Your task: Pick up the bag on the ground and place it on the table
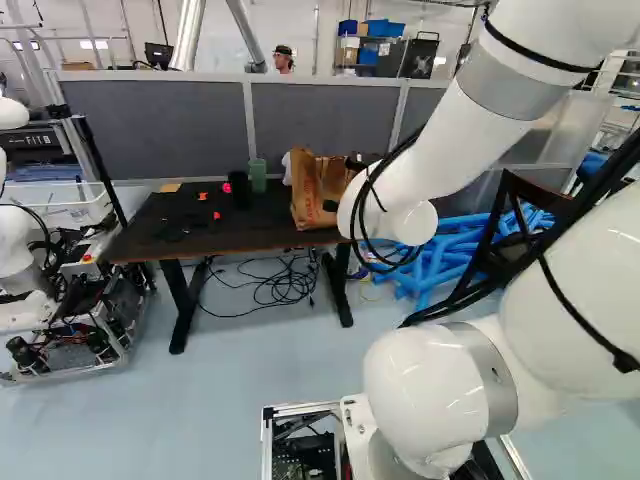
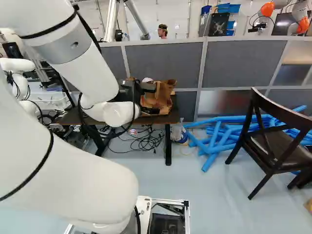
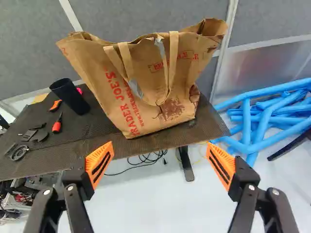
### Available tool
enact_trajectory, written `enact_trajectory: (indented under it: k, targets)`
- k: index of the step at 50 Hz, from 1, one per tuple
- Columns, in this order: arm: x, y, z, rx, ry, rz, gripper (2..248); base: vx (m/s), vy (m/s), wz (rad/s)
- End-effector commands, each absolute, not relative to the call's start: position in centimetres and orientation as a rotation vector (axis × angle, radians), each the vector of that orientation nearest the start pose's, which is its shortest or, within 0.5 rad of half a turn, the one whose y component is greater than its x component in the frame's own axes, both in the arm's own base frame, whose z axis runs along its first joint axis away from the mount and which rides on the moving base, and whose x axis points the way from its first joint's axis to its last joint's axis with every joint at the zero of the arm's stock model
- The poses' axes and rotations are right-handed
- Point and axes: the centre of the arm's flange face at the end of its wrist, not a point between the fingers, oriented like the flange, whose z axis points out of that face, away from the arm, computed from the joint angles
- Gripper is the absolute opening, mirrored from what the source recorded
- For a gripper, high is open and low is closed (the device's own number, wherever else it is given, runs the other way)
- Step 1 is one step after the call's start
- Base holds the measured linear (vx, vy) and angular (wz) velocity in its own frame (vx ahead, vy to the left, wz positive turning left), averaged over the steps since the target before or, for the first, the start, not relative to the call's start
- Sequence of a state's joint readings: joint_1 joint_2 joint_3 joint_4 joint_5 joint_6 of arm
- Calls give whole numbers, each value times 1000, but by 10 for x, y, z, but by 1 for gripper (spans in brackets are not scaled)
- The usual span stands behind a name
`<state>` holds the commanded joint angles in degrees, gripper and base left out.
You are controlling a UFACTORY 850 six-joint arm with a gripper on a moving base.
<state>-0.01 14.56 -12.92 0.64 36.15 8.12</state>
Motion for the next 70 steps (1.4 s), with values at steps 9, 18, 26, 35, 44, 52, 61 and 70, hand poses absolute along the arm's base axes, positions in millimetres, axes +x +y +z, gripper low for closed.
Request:
enact_trajectory:
  k: [9, 18, 26, 35, 44, 52, 61, 70]
  targets:
    - [302, -1, 385, -2592, 150, -1668, 247, 0, 0, 0]
    - [293, 0, 379, -2583, 106, -1713, 247, 0, 0, 0]
    - [286, 0, 375, -2576, 73, -1747, 247, 0, 0, 0]
    - [280, 0, 371, -2569, 44, -1778, 247, 0, 0, 0]
    - [275, 0, 368, -2563, 22, -1801, 247, 0, 0, 0]
    - [272, 0, 367, -2560, 8, -1815, 247, 0, 0, 0]
    - [271, 0, 366, -2558, 1, -1823, 247, 0, 0, 0]
    - [270, 0, 366, -2558, 0, -1824, 247, 0, 0, 0]
